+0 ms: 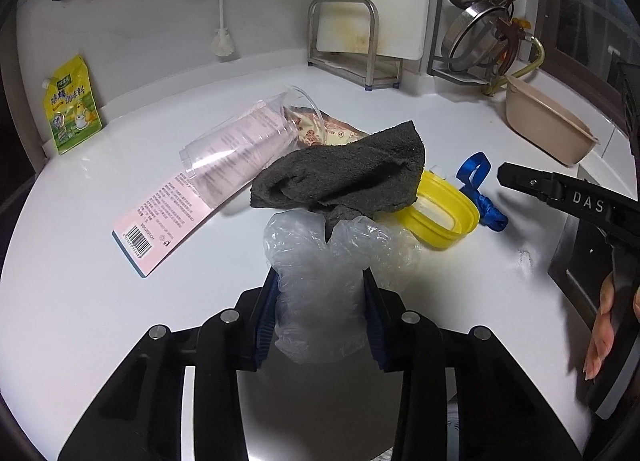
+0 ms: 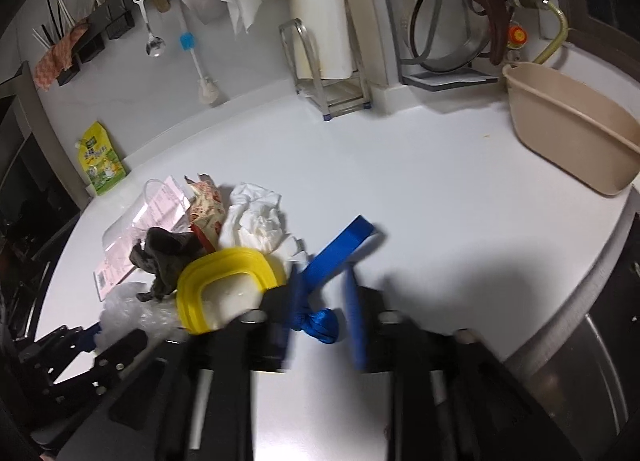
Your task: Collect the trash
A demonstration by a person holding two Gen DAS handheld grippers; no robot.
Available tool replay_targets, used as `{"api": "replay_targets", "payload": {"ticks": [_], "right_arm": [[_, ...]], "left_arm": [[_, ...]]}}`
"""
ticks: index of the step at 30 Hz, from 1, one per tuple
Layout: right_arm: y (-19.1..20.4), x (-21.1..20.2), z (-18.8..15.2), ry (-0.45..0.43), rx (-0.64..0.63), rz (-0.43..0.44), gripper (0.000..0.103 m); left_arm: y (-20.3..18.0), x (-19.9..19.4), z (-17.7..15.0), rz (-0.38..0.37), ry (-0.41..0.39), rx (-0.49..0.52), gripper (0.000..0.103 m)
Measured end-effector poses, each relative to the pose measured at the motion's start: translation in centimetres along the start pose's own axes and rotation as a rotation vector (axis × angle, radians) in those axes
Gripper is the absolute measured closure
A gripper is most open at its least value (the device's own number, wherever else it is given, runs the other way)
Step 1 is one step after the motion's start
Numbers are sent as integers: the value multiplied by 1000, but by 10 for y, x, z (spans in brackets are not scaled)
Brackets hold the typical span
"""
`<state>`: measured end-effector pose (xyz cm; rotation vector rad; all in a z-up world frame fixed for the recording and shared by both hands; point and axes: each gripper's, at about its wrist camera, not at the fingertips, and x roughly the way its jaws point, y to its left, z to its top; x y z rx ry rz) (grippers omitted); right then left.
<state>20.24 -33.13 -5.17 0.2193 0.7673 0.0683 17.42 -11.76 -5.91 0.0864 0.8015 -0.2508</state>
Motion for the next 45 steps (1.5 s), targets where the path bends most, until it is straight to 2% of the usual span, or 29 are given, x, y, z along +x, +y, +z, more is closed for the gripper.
{"api": "replay_targets", "payload": {"ticks": [1, 4, 9, 12, 15, 27, 30, 35, 36, 37, 40, 45], "right_arm": [[1, -1, 0, -9, -2, -18, 43], [4, 1, 0, -6, -12, -39, 43], [7, 16, -4, 77, -51, -98, 44], [10, 10, -7, 72, -86, -102, 44], [14, 8, -10, 75, -138, -141, 44], [27, 15, -20, 121, -262, -149, 44], [32, 22, -20, 141, -292, -151, 54], [35, 30, -16, 151, -298, -122, 58], [36, 31, -16, 154, -297, -106, 68], [37, 32, -16, 156, -295, -93, 74], [38, 31, -17, 156, -291, -90, 81], [29, 25, -18, 144, -235, -86, 84]], "left_arm": [[1, -1, -1, 3, -2, 5, 66], [2, -6, -4, 15, -13, 13, 66], [5, -10, -9, 19, -18, 18, 66], [8, -13, -10, 23, -24, 21, 66], [9, -14, -10, 21, -26, 19, 66], [12, -16, -11, 8, -18, 11, 66], [12, -18, -13, 1, -13, 6, 66], [11, -21, -14, 4, -18, 9, 66], [11, -21, -14, 4, -18, 9, 66], [10, -21, -14, 5, -19, 10, 66], [9, -23, -14, 3, -20, 11, 66], [8, -31, -16, -1, -27, 9, 66]]}}
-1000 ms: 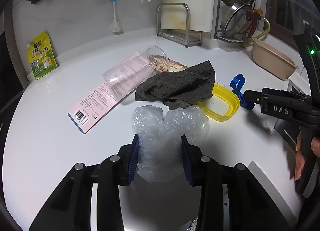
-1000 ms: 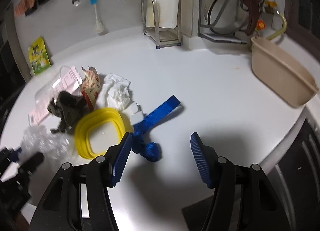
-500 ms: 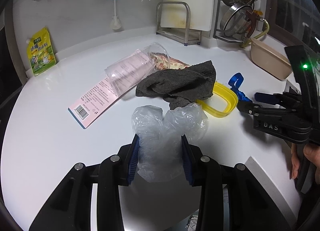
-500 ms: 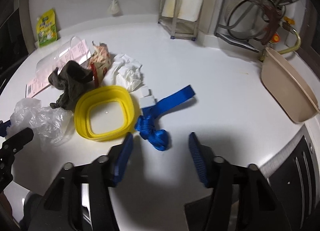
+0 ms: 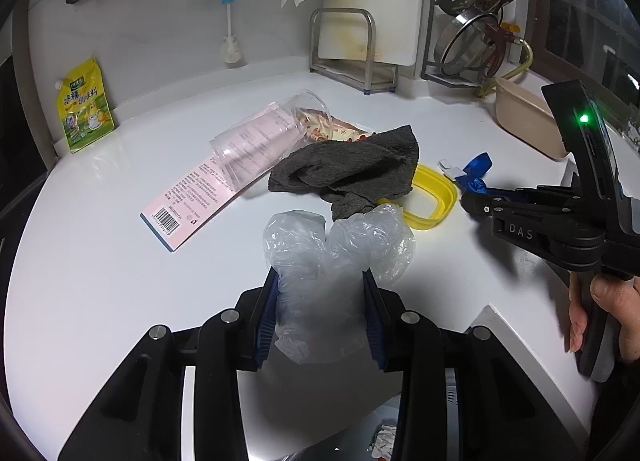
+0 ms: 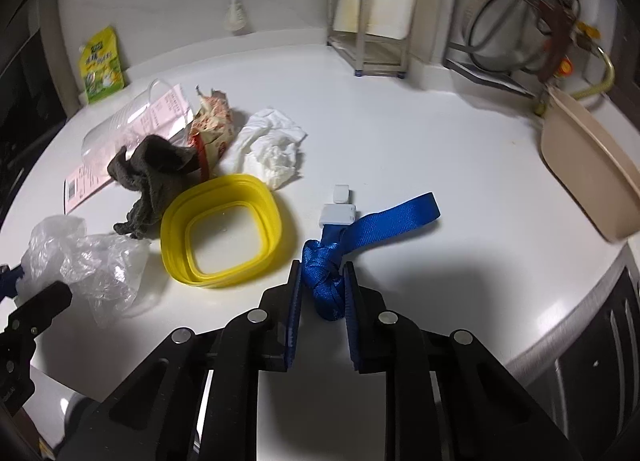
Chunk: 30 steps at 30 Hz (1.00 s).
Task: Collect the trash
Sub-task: 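Carry the blue strap with the right gripper while the left gripper carries the plastic bag over the bin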
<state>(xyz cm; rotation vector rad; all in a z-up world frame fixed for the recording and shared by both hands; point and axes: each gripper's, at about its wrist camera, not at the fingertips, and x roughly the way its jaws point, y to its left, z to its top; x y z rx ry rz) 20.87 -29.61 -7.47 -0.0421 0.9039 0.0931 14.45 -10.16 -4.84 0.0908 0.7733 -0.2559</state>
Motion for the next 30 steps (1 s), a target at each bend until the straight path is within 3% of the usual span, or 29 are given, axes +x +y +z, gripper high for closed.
{"api": "replay_targets", "payload": {"ticks": [11, 19, 30], "right_arm": [[6, -44, -24, -99, 44, -61, 84], [11, -98, -63, -180, 152, -69, 84], [55, -147, -127, -255, 215, 13, 84]], "left_arm": [[6, -38, -8, 12, -57, 1, 66], [4, -75, -26, -14, -100, -9, 66], [5, -114, -66, -31, -117, 3, 66]]}}
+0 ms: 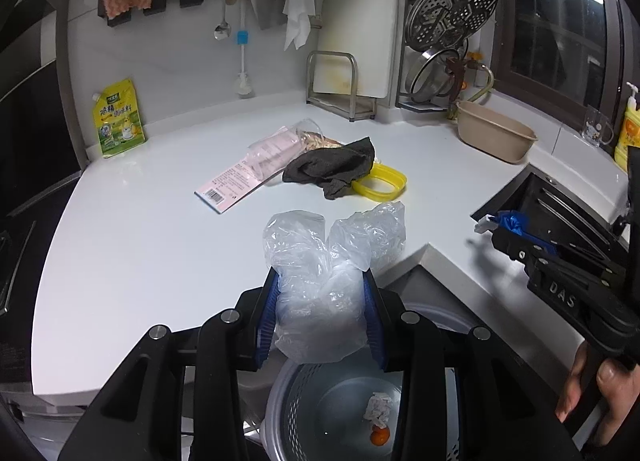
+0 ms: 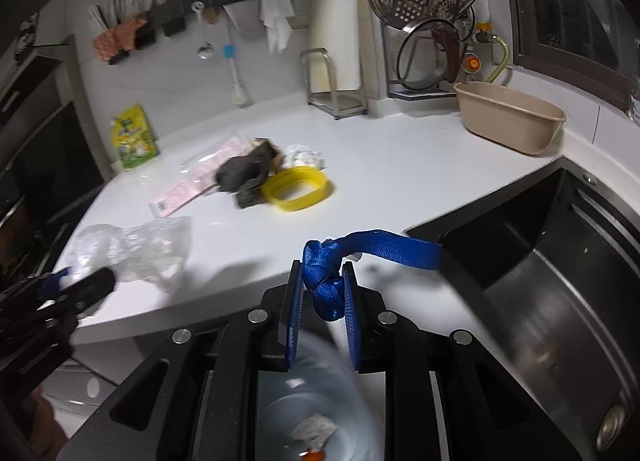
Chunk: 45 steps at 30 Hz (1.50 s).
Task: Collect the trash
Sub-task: 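Carry the blue strap with the right gripper while the left gripper carries the plastic bag over the bin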
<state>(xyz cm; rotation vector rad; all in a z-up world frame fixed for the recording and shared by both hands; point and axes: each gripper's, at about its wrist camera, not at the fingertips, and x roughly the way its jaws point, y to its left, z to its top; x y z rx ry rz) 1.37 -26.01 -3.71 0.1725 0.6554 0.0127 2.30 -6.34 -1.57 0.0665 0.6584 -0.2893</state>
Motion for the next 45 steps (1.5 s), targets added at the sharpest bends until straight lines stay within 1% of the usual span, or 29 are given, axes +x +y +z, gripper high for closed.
{"api": "replay_targets", "payload": {"ticks": [6, 11, 18, 24, 27, 30, 36, 45], "right_arm": [[27, -28, -30, -4, -16, 39, 84], [33, -33, -56, 33, 3, 44, 84], [41, -47, -79, 40, -8, 31, 84], [41, -59, -91, 39, -4, 27, 84], [42, -58, -97, 55, -5, 31, 84], [45, -55, -102, 76, -8, 43, 84], [45, -45, -114, 114, -2, 67, 84], [41, -34, -121, 152, 10, 69, 83]], "left_arm": [[2, -16, -22, -1, -6, 14, 66], [4, -21, -40, 0, 7, 20, 66], [6, -23, -60, -11, 31, 12, 66], [3, -27, -69, -26, 39, 23, 66], [-2, -27, -74, -36, 52, 39, 66], [-4, -23, -81, -50, 79, 47, 66], [-7, -12, -95, -56, 136, 48, 66], [-7, -2, -99, -56, 176, 38, 65]]}}
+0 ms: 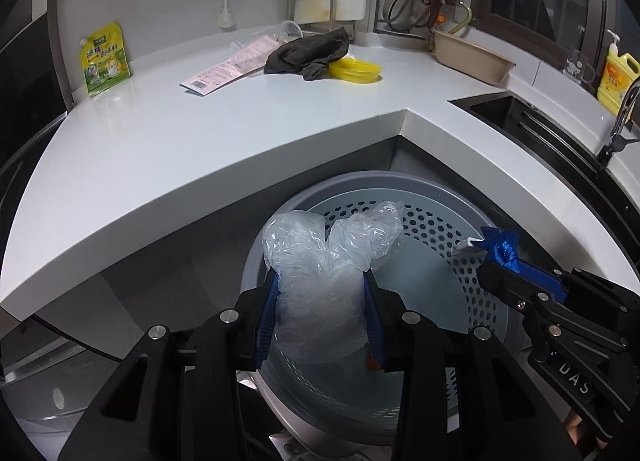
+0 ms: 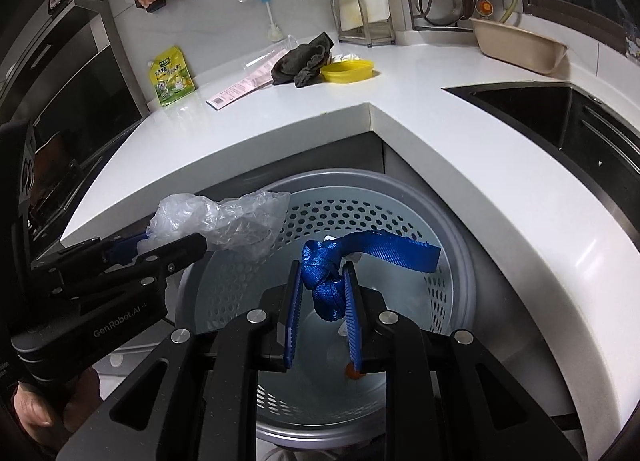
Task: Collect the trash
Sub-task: 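Carry the blue strap with the right gripper while the left gripper carries the plastic bag over the bin, then open both grippers to drop the strap and plastic bag into the bin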
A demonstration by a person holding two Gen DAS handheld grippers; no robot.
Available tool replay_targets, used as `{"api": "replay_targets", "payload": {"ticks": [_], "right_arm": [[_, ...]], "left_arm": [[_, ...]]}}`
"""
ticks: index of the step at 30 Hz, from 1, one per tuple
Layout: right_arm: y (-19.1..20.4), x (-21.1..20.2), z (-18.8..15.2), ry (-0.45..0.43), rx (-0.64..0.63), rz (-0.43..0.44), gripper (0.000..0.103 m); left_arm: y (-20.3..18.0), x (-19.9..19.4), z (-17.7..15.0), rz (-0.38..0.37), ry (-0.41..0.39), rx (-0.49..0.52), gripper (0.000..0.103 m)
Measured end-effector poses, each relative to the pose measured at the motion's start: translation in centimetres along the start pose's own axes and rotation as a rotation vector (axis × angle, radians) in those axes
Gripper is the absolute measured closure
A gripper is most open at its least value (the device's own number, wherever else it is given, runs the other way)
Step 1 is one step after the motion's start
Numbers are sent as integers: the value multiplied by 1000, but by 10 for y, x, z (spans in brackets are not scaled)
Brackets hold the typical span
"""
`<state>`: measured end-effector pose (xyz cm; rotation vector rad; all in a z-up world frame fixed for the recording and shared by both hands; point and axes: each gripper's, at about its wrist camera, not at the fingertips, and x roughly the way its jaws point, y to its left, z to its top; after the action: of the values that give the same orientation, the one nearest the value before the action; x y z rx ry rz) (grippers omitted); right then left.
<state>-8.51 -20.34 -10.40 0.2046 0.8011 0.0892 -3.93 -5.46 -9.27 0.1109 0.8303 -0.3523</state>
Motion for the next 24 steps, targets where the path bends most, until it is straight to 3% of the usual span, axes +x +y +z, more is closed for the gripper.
{"api": "replay_targets", "payload": {"ticks": [14, 21, 24], "right_arm": [[-7, 17, -8, 54, 19, 8, 83], [-10, 10, -6, 15, 30, -12, 64], [-13, 7, -7, 8, 37, -13, 64]], "left_arm": [[2, 12, -6, -1, 45, -4, 61], [3, 9, -4, 7, 29, -8, 50], [4, 9, -4, 8, 32, -10, 48]]}}
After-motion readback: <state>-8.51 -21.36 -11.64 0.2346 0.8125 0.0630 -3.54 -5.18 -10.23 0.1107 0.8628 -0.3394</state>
